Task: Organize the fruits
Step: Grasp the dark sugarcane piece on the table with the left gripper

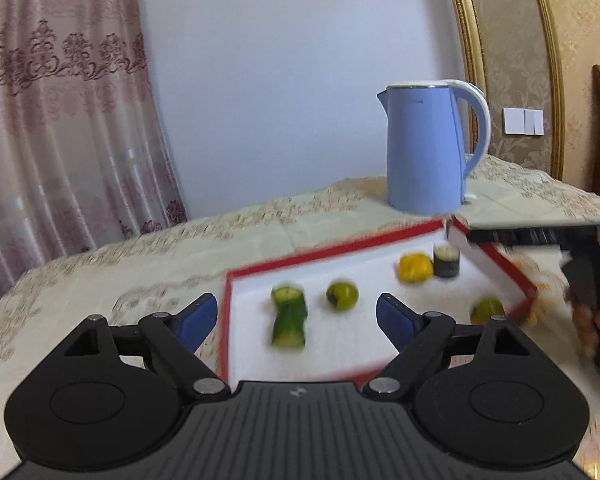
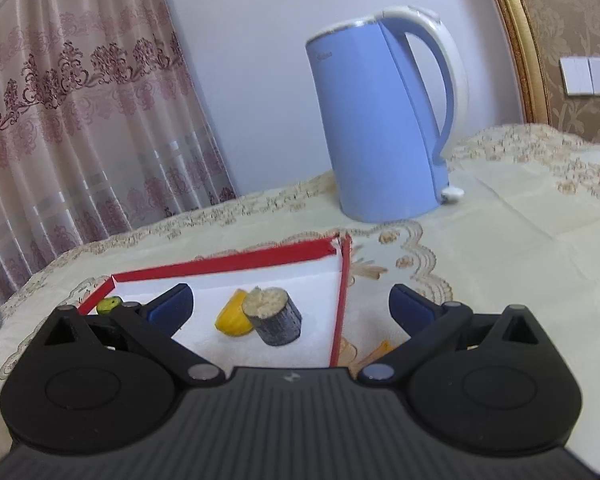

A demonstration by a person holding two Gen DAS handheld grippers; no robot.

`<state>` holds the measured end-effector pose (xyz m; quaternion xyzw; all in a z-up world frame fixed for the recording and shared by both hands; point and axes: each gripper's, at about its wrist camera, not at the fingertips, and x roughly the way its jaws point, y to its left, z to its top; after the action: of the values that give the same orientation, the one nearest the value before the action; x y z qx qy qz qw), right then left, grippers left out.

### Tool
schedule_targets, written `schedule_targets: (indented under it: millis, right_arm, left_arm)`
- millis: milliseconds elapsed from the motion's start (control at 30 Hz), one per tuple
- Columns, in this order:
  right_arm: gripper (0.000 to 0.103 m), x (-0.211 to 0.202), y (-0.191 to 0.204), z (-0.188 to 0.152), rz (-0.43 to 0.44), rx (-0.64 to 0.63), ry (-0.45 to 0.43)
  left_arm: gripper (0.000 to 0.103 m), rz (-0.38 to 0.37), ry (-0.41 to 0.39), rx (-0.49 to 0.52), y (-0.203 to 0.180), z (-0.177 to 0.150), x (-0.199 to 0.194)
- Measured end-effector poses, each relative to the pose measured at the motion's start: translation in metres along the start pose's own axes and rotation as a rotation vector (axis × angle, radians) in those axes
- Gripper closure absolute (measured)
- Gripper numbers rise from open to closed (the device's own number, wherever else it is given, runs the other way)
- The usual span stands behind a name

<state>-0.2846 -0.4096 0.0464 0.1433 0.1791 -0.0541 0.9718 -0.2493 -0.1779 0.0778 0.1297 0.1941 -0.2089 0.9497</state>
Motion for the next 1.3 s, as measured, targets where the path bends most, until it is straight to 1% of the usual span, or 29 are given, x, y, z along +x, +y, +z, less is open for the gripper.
schedule_targets:
  millis: [100,200,267,367,467,533,633,800,900,967,1000,1033,1300]
  right_arm:
    - [0.0,-0.005,0.003,0.001,-0.006,-0.014,-0.036]
    - [0.0,-0.018,0.012,0.005,-0.025,-0.031,-0.054]
    - [0.0,-0.037,0.022,0.004,0.002,-0.049,-0.064]
    - [0.0,-0.067,0.04,-0.003,0.028,-0.125,-0.056]
    - [0.0,-0.09,0.05,-0.012,0.033,-0.174,-0.04]
    - [0.0,-0.102,0.053,-0.018,0.026,-0.174,-0.037]
    - [0.0,-0.111,0.05,-0.025,0.021,-0.137,-0.023]
    - [0.0,-0.111,0.049,-0.036,0.008,-0.113,0.012]
    - [0.0,-0.11,0.058,-0.042,0.018,-0.129,0.029]
    - [0.0,-0.112,0.066,-0.046,0.029,-0.147,0.038]
    - [0.0,-0.113,0.07,-0.048,0.038,-0.158,0.045]
    - [0.0,-0.114,0.073,-0.05,0.043,-0.167,0.053]
    - [0.0,-0.111,0.101,-0.068,0.074,-0.291,0.139]
  left_arm:
    - [0.016,-0.028,0.046,-0.022,0.004,-0.025,-0.014]
    - [0.016,-0.049,0.074,0.018,0.0,-0.046,-0.023]
    - [0.016,-0.091,0.093,0.039,-0.001,-0.056,-0.023]
    - [0.016,-0.128,0.122,0.05,-0.002,-0.063,-0.014]
    - [0.016,-0.156,0.129,0.036,-0.001,-0.067,-0.008]
    - [0.016,-0.177,0.132,0.014,0.002,-0.069,-0.007]
    - [0.016,-0.211,0.137,-0.004,0.007,-0.071,-0.007]
    - [0.016,-0.245,0.168,0.015,0.014,-0.075,-0.004]
    - [0.027,-0.267,0.199,0.011,0.015,-0.077,0.004]
    - [0.036,-0.288,0.214,0.01,0.012,-0.079,0.011]
    - [0.045,-0.295,0.222,0.016,0.009,-0.079,0.013]
    - [0.047,-0.297,0.227,0.02,0.006,-0.079,0.015]
    - [0.047,-0.298,0.206,0.009,0.003,-0.078,0.021]
